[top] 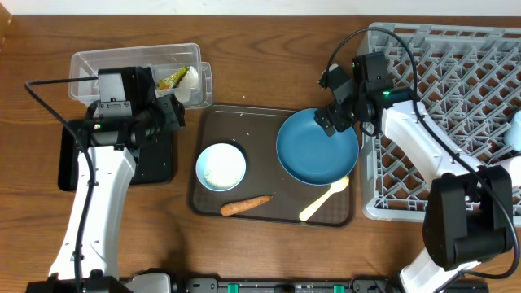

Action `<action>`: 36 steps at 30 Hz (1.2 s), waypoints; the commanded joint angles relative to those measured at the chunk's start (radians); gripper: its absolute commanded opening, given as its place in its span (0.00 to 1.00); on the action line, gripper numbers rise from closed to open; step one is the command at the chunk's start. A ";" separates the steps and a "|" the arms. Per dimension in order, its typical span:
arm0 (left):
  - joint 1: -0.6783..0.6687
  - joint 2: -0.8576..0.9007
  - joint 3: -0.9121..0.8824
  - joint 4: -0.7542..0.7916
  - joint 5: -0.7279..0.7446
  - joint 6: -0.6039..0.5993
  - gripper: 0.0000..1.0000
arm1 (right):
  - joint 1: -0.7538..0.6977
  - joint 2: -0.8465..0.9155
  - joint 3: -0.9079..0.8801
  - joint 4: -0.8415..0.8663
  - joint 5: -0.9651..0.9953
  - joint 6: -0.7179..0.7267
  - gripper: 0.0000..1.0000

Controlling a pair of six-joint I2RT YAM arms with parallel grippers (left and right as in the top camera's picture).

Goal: Sort waste into correct bins and load items into the dishwasher rack
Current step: 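Grasp the blue plate rim with the right gripper and drag it, then lift the blue plate with the right gripper over the dish rack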

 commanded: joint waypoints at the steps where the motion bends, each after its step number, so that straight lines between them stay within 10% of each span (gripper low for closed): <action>1: 0.004 0.009 -0.015 -0.003 -0.010 0.010 0.50 | -0.001 0.022 0.006 -0.009 0.027 -0.019 0.93; 15: 0.004 0.009 -0.015 -0.002 -0.010 0.010 0.50 | 0.038 0.091 -0.003 -0.091 -0.027 -0.019 0.85; 21: 0.004 0.009 -0.015 -0.003 -0.010 0.010 0.50 | 0.077 0.091 -0.003 -0.099 -0.070 -0.018 0.54; 36: 0.004 0.009 -0.015 -0.003 -0.010 0.010 0.50 | 0.095 0.091 -0.004 -0.164 0.001 -0.019 0.24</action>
